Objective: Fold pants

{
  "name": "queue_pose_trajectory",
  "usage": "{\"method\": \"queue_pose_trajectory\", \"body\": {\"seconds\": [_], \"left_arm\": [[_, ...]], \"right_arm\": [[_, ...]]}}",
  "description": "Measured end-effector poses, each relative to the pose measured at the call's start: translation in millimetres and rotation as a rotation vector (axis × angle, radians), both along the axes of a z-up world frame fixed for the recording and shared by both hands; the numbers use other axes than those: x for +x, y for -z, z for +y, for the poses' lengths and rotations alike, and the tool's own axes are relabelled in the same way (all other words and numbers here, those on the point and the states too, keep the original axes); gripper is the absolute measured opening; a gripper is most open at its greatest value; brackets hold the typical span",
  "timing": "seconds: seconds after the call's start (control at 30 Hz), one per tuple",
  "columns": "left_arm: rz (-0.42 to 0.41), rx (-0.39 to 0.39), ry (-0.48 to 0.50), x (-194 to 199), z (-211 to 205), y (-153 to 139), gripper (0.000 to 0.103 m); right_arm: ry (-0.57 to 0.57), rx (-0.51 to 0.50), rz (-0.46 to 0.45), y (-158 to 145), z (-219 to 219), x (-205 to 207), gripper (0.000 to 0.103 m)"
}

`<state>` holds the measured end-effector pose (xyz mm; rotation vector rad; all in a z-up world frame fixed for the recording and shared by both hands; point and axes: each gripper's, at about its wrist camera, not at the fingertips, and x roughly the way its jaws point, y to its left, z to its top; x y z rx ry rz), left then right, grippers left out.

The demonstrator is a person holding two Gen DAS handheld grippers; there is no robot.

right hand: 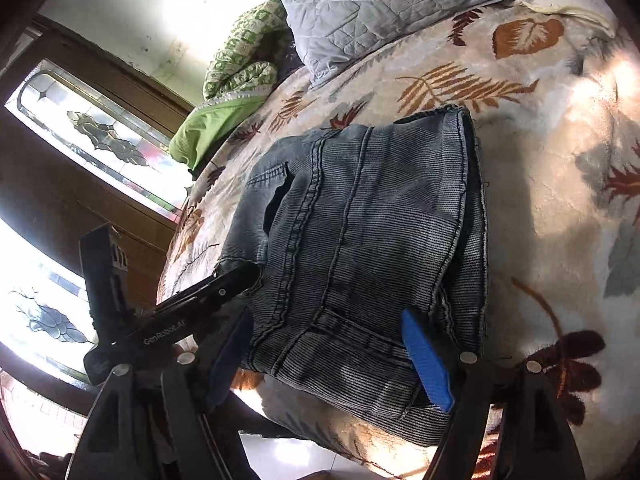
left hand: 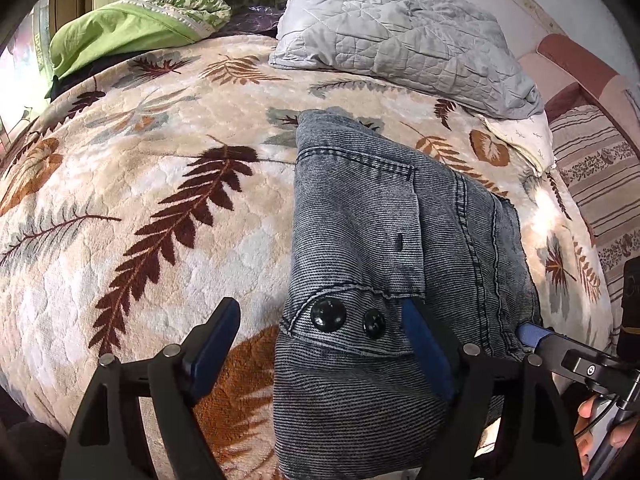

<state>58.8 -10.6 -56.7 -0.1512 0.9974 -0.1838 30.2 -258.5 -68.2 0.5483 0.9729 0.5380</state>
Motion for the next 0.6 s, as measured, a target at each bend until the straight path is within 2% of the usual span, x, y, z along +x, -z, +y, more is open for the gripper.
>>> {"method": "queue_pose_trajectory", "body": {"seconds": [0.1,0.23,0.33,0.4,0.47,0.53,0.57,0.6], "left_arm": [[-0.021,-0.094,-0.033,-6,21,-7,0.083],[-0.021,-0.146,-0.126,-17,52,-3,0.083],[-0.039,-0.175,-0.127,-24,54,-10,0.083],[-0.072,-0.129,-0.078,-28,40,-18,0.083],[-0.063,0.002,-0.006,-28,17,-14,0.084],[-0.003,0.152,0.056,-27,-6,7,0.084],[-0.031,0.173,0.052,-30,-9,9,0.084],[-0.041,0.177,0.047,-32,-8,5,0.084]], "right_arm": [[0.033,0.021,-0.044,-7,-10,-6,0.079],[0.177,0.067,-0.096,-12,-41,-15,0.079],[0.177,0.156,-0.112,-15,-48,-17,0.079],[0.103,0.183,-0.137,-22,-38,-17,0.079],[0.02,0.18,-0.126,-22,-22,-15,0.079],[-0.048,0.106,-0.014,-4,-4,-7,0.079],[-0.066,0.079,0.047,11,2,-3,0.08],[-0.053,0.096,0.018,11,0,-5,0.08]]}}
